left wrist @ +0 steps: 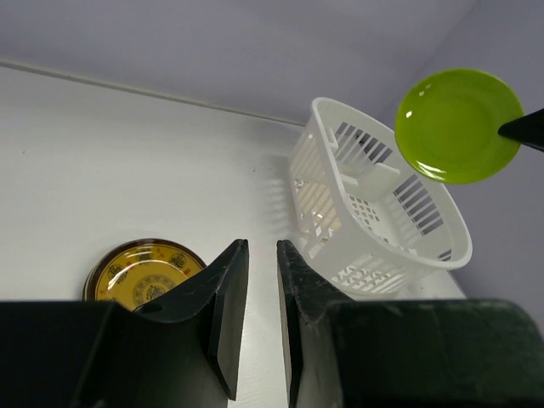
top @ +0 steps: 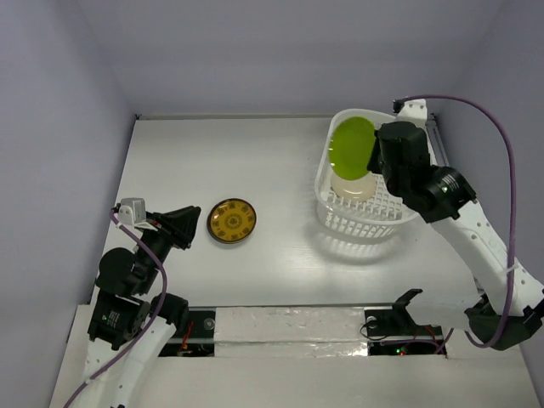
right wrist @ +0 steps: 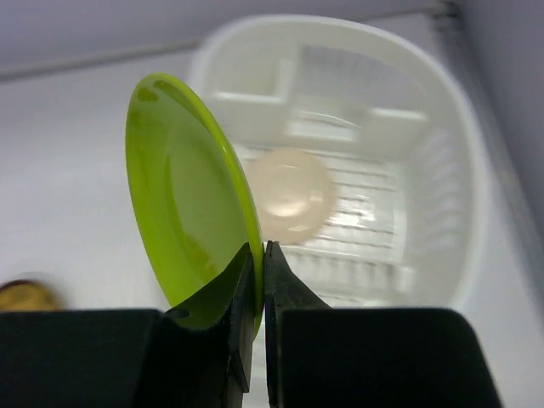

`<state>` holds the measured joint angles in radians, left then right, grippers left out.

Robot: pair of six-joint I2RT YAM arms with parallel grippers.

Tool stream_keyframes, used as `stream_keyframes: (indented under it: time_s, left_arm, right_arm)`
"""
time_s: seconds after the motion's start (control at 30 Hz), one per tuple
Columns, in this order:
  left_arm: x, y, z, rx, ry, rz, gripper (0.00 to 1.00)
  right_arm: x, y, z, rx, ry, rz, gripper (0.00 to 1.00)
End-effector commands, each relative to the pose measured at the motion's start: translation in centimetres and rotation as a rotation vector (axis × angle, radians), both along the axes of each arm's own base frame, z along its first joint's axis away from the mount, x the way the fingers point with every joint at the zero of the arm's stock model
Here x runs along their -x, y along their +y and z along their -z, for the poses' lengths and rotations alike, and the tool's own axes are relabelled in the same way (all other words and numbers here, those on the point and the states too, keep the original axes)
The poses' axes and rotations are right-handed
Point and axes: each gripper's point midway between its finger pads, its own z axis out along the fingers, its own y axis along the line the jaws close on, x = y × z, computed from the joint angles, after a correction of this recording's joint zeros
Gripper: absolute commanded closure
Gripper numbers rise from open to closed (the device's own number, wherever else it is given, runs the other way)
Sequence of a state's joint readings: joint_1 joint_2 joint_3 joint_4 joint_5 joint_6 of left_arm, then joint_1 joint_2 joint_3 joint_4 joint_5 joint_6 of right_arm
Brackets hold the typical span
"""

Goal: Unload the plates from the dish rack

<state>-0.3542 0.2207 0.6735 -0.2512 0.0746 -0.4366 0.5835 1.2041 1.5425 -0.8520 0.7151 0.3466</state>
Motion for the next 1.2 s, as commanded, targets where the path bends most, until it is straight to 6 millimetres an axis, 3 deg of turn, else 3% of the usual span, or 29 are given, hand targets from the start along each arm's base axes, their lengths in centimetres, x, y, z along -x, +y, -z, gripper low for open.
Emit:
stream_keyframes:
  time_s: [0.0, 0.03, 0.1, 0.13, 0.2, 0.23, 0.27, 0.33, 0.37, 0.4, 0.5, 0.6, 0.8, 0.97, 1.07, 1.1, 1.17]
  left_arm:
    - [-0.4, 0.0, -0.7, 0.020, -0.018, -0.009, 0.82]
    - [-0.4, 0.0, -0.8, 0.021, -0.018, -0.014, 0.82]
    - [-0.6, 0.2, -0.6, 0.019, -0.012, -0.023, 0.82]
    - [-0.6, 0.2, -0.5, 0.019, -0.007, -0.026, 0.82]
    - [-0.7, 0.2, -0.5, 0.019, -0.005, -0.029, 0.83]
    - [-0.8, 0.2, -0.4, 0.017, 0.000, -0.030, 0.83]
    - [-0.9, 0.2, -0.3, 0.017, 0.004, -0.030, 0.83]
    - [-0.9, 0.2, -0.3, 0.016, 0.007, -0.030, 0.83]
    - [-0.9, 0.2, -0.2, 0.015, 0.008, -0.032, 0.83]
    - [-1.0, 0.2, -0.2, 0.015, 0.008, -0.033, 0.83]
    - [-1.0, 0.2, -0.2, 0.014, 0.013, -0.037, 0.82]
    - [-1.1, 0.1, -0.1, 0.014, 0.012, -0.032, 0.83]
    - [-1.3, -0.1, 0.1, 0.009, 0.024, -0.026, 0.83]
    - [-1.3, 0.1, 0.1, 0.009, 0.022, -0.035, 0.83]
    - [-1.3, 0.1, 0.1, 0.008, 0.022, -0.035, 0.82]
    - [-1.4, 0.1, 0.2, 0.008, 0.025, -0.035, 0.82]
    - [-1.3, 0.1, 0.1, 0.009, 0.024, -0.034, 0.82]
  right_arm:
    - [-1.6, 9.2, -1.9, -0.271, -0.108, -0.234, 1.00]
    - [-2.2, 12.0, -0.2, -0.297, -0.069, -0.296, 1.00]
    - [-2.5, 17.2, 0.7, -0.388, -0.065, -0.396, 1.00]
    - [-3.2, 20.1, 3.2, -0.394, -0.009, -0.439, 1.00]
    - [-3.2, 25.0, 3.7, -0.464, -0.002, -0.517, 1.00]
    - [-3.2, 26.7, 4.4, -0.472, 0.019, -0.539, 1.00]
    - [-4.0, 28.8, 7.5, -0.445, 0.072, -0.534, 1.00]
    - [-4.4, 31.3, 8.3, -0.463, 0.091, -0.540, 1.00]
    - [-4.7, 32.9, 10.5, -0.458, 0.124, -0.547, 1.00]
    - [-4.8, 33.6, 11.2, -0.484, 0.137, -0.545, 1.00]
    - [-5.0, 35.1, 14.5, -0.523, 0.185, -0.542, 1.00]
    - [-4.8, 35.1, 17.5, -0.534, 0.223, -0.519, 1.00]
    - [-2.8, 35.7, 22.9, -0.544, 0.337, -0.542, 1.00]
    - [-1.0, 35.8, 25.2, -0.517, 0.393, -0.546, 0.93]
    - [-0.6, 34.9, 25.8, -0.484, 0.400, -0.509, 0.75]
    - [-0.7, 34.5, 25.0, -0.480, 0.386, -0.505, 0.56]
    - [-0.3, 33.7, 24.2, -0.446, 0.372, -0.492, 0.40]
